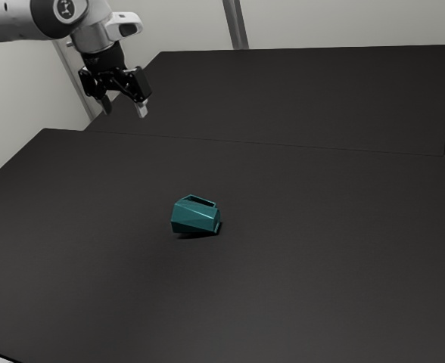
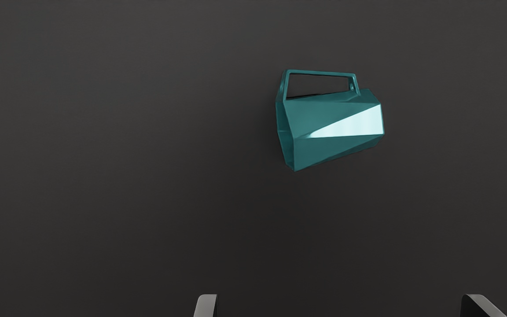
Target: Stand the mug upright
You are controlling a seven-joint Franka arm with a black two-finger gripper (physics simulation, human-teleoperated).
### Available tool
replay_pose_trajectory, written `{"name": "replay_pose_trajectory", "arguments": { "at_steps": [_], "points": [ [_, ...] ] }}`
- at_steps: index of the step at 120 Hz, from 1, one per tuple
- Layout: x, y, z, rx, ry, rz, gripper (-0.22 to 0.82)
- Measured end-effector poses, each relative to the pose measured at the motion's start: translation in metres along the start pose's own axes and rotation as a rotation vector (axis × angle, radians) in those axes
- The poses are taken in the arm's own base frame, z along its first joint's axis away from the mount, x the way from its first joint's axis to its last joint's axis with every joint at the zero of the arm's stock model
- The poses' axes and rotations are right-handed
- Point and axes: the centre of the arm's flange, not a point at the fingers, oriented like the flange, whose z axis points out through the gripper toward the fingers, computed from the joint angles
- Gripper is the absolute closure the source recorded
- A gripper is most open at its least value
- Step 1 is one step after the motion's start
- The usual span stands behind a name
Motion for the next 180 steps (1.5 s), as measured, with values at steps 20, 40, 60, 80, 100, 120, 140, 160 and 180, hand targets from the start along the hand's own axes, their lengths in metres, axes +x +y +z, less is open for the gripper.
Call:
{"name": "replay_pose_trajectory", "arguments": {
  "at_steps": [20, 40, 60, 80, 100, 120, 140, 160, 180],
  "points": [
    [-0.005, 0.004, -0.008, 0.003, 0.014, 0.006, 0.00],
    [-0.006, 0.006, -0.001, -0.003, -0.003, 0.008, 0.00],
    [-0.028, -0.004, 0.022, -0.066, -0.030, -0.028, 0.00],
    [-0.043, -0.047, 0.073, -0.171, -0.093, -0.146, 0.00],
    [-0.049, -0.082, 0.124, -0.285, -0.144, -0.245, 0.00],
    [-0.037, -0.087, 0.168, -0.415, -0.137, -0.220, 0.00],
    [-0.015, -0.091, 0.217, -0.559, -0.100, -0.179, 0.00],
    [0.001, -0.095, 0.255, -0.659, -0.043, -0.139, 0.00],
    [0.007, -0.103, 0.289, -0.721, -0.009, -0.109, 0.00]
  ]
}}
